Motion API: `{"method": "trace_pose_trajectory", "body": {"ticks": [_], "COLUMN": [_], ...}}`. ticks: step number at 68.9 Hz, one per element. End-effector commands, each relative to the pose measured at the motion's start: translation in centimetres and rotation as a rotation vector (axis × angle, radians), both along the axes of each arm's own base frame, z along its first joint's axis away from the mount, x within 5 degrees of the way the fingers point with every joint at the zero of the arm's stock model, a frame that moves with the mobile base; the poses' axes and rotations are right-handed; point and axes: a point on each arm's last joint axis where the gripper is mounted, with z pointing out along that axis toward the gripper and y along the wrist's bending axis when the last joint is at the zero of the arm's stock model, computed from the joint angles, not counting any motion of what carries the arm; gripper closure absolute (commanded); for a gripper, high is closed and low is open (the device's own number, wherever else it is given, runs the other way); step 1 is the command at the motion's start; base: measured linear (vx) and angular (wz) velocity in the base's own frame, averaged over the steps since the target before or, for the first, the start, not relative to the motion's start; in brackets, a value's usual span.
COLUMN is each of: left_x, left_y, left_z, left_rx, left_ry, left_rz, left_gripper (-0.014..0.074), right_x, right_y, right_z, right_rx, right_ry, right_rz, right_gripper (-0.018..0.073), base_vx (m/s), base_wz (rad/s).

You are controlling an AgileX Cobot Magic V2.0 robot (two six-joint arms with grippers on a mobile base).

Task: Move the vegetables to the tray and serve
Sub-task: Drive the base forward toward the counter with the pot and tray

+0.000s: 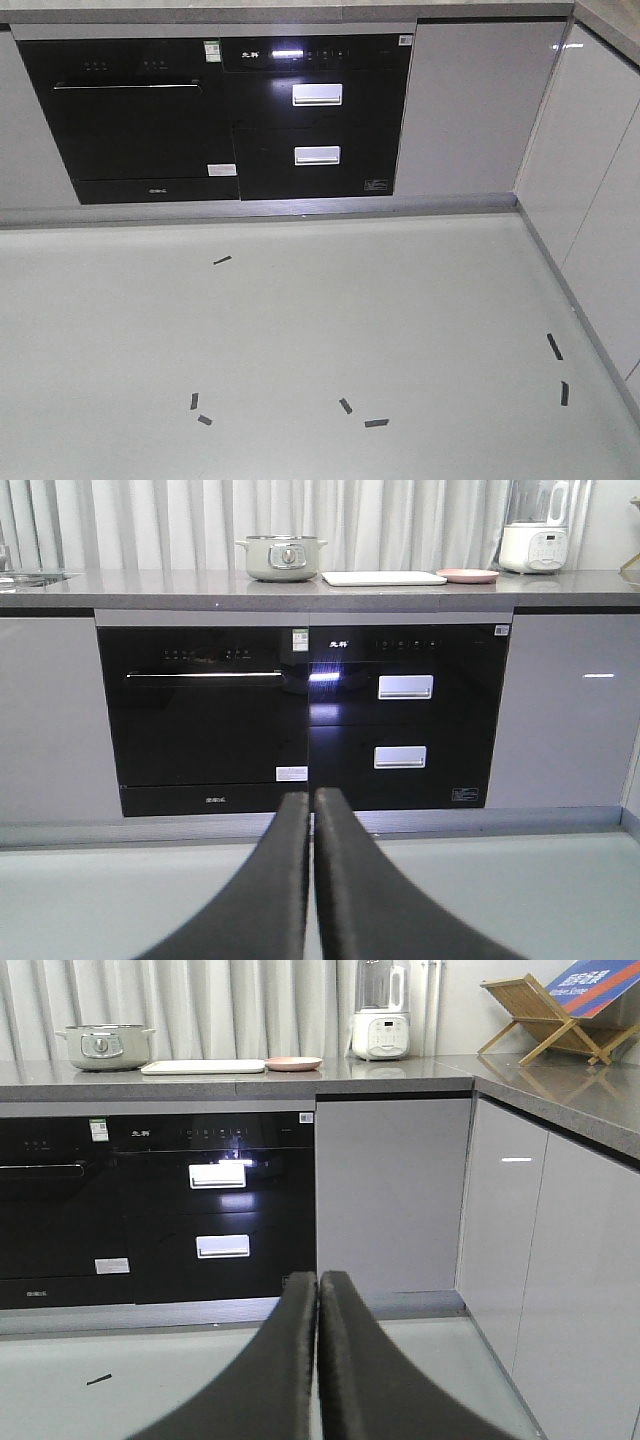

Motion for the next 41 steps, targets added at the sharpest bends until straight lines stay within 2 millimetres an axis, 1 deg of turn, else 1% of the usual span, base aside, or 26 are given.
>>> {"method": "trace_pose_trajectory", "body": {"ticks": [1,41], "left_x": [0.01,0.01], "left_y": [0.03,0.03], "left_z": [-0.19,-0.19], "left_rx": [-0.008,-0.008], "left_ry": [-0.061,-0.061], "left_rz": [0.0,0.0], "left_gripper": [0.0602,0.0602], "right_x": [-0.01,-0.01], "right_y": [-0.04,-0.04], "right_z": [0.2,0.2], "right_rx": [-0.003,-0.003], "right_ry": [-0.066,-0.066], "right_rz": [-0.007,-0.007], "right_gripper": [0.0561,0.0561], "base_vx": [0.0,0.0], "base_wz": [0.0,0.0]}}
